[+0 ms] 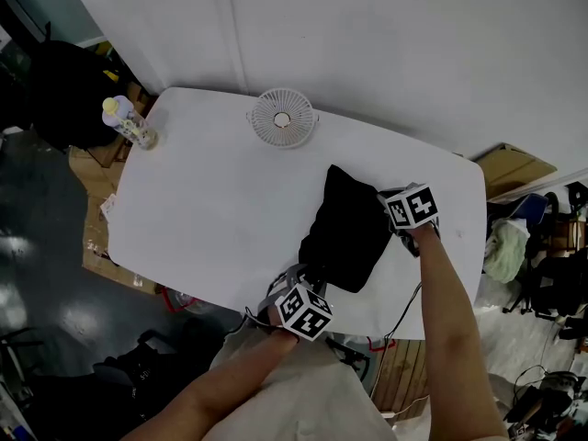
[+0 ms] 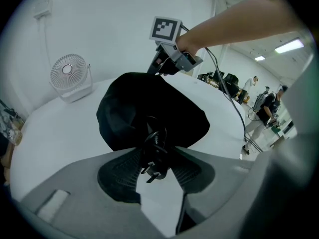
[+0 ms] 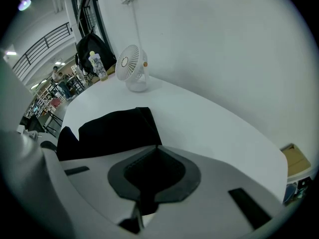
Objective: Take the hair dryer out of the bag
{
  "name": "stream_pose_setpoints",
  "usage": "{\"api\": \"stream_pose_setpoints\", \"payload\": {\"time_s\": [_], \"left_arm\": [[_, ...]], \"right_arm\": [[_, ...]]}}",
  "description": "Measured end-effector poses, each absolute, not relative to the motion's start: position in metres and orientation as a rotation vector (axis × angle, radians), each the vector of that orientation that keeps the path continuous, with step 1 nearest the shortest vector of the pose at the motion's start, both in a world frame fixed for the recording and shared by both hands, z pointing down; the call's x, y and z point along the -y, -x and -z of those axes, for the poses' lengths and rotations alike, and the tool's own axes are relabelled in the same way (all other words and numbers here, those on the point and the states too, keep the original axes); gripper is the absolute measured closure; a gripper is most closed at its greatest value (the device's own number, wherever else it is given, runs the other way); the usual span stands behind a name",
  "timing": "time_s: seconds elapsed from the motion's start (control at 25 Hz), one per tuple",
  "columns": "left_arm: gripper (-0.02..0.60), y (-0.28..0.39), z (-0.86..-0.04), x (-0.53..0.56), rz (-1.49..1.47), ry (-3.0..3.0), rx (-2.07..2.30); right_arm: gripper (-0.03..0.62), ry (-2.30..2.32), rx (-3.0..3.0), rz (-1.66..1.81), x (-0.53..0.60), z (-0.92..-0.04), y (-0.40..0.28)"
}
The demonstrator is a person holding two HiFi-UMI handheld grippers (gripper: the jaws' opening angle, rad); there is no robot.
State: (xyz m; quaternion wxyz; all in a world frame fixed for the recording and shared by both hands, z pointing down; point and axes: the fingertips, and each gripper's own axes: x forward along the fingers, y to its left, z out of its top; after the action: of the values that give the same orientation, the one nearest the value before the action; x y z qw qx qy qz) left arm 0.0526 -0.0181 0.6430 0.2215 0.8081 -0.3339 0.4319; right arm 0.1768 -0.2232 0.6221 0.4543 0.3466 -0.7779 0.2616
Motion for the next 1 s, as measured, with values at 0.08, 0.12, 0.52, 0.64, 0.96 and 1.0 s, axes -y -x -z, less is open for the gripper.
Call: {"api": "stream_pose_setpoints", "payload": {"time_s": [0.08, 0.12, 0.52, 0.64, 0.96, 1.0], "left_arm": [[0.41, -0.053, -0.65, 0.02, -1.208, -2.216, 0.918], [0.41, -0.053, -0.652, 0.021, -1.206, -2.213, 0.912], [0.428, -0.028, -0.651, 0.028, -1.309, -2.257, 0.731], [0.431, -0.019, -0.645, 0.029, -1.316, -2.288, 0.664], [0.433, 0.01, -0.611, 0.022, -1.395, -2.348, 0.489], [0.433, 0.015, -0.609, 0.019, -1.404, -2.351, 0.473]], "right_arm": [[0.574, -0.852, 1.92, -0.642, 0.22, -0.624, -0.176], [0.573, -0.854, 1.919, -0.64, 0.219, -0.624, -0.177], [0.574, -0.977, 1.886, -0.747, 0.194, -0.626, -0.208], [0.574, -1.037, 1.905, -0.781, 0.182, -0.622, -0.216], [0.574, -1.146, 1.894, -0.861, 0.162, -0.626, -0.228], [0.574, -1.157, 1.891, -0.874, 0.161, -0.626, -0.229]]}}
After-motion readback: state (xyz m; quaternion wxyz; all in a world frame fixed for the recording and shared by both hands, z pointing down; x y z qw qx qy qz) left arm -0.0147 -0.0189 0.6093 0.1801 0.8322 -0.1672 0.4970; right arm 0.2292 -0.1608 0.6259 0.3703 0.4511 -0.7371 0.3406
